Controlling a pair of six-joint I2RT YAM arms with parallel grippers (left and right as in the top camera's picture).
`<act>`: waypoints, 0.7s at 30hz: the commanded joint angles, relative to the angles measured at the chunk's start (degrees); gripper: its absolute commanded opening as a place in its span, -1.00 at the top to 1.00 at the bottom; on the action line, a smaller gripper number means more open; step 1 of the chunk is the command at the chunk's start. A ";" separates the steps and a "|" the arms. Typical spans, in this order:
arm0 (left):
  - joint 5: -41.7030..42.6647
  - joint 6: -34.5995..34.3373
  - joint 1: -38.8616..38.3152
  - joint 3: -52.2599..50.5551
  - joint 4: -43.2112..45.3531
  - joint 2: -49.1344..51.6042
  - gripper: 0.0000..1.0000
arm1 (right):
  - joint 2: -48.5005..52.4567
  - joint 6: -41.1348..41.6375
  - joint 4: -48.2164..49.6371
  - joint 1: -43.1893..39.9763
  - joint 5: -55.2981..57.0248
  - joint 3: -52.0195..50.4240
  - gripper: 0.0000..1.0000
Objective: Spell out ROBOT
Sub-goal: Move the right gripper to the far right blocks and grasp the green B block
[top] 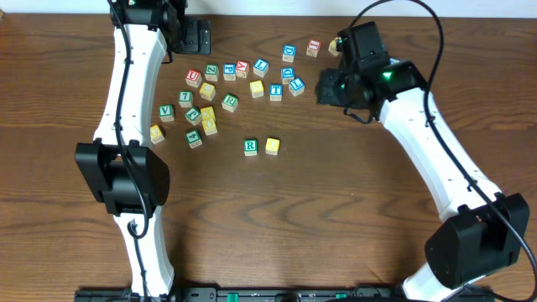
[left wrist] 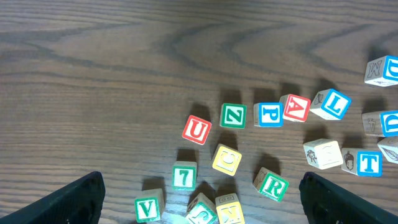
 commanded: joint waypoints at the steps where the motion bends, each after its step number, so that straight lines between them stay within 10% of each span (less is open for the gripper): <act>1: -0.72 -0.26 0.04 1.16 -0.31 -1.25 -0.97 | -1.09 -1.90 -0.68 -1.55 0.52 0.92 -0.08; 21: -0.72 -0.26 0.04 1.16 -0.31 -1.25 -0.97 | -1.03 -2.14 -1.66 -3.08 4.98 0.92 -0.10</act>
